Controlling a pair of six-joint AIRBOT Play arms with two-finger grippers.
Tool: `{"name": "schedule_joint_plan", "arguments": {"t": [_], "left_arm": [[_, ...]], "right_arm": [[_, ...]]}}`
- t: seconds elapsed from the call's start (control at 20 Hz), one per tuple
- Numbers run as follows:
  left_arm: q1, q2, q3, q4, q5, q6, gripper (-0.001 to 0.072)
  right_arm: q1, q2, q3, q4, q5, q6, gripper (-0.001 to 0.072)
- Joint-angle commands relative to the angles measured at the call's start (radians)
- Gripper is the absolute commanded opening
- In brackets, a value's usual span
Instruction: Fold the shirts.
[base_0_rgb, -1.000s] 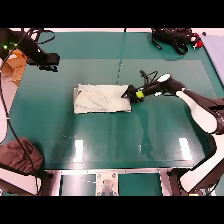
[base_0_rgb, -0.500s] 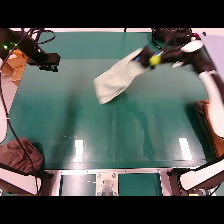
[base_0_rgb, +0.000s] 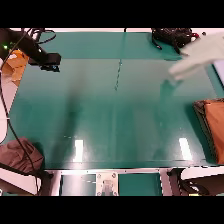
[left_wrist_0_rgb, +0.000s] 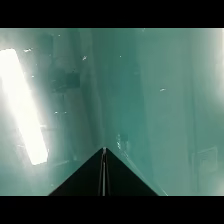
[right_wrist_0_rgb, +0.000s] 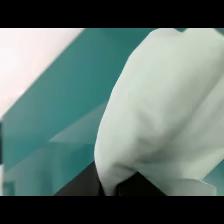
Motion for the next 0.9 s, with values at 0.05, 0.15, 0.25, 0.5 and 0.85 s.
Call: {"name": "schedule_joint_plan", "arguments": {"t": [0.05, 0.15, 0.25, 0.5, 0.85], "left_arm": [[0.000, 0.001, 0.000, -0.026, 0.000, 0.000, 0.0021], [0.000, 0.001, 0.000, -0.045, -0.002, 0.000, 0.0021], [0.000, 0.001, 0.000, -0.069, -0.002, 0.000, 0.0021], [0.000, 0.001, 0.000, -0.134, -0.002, 0.000, 0.0022], [0.000, 0.001, 0.000, -0.157, 0.000, 0.000, 0.0021]], "right_arm": [[-0.239, 0.040, 0.006, -0.234, 0.148, 0.094, 0.0012], [-0.292, 0.069, 0.006, -0.344, 0.216, 0.138, 0.0012], [-0.336, 0.110, 0.006, -0.386, 0.253, 0.146, 0.0012], [-0.411, 0.162, 0.006, -0.477, 0.396, 0.167, 0.0013], [-0.430, 0.212, -0.227, -0.814, 0.419, 0.167, 0.0014]]}}
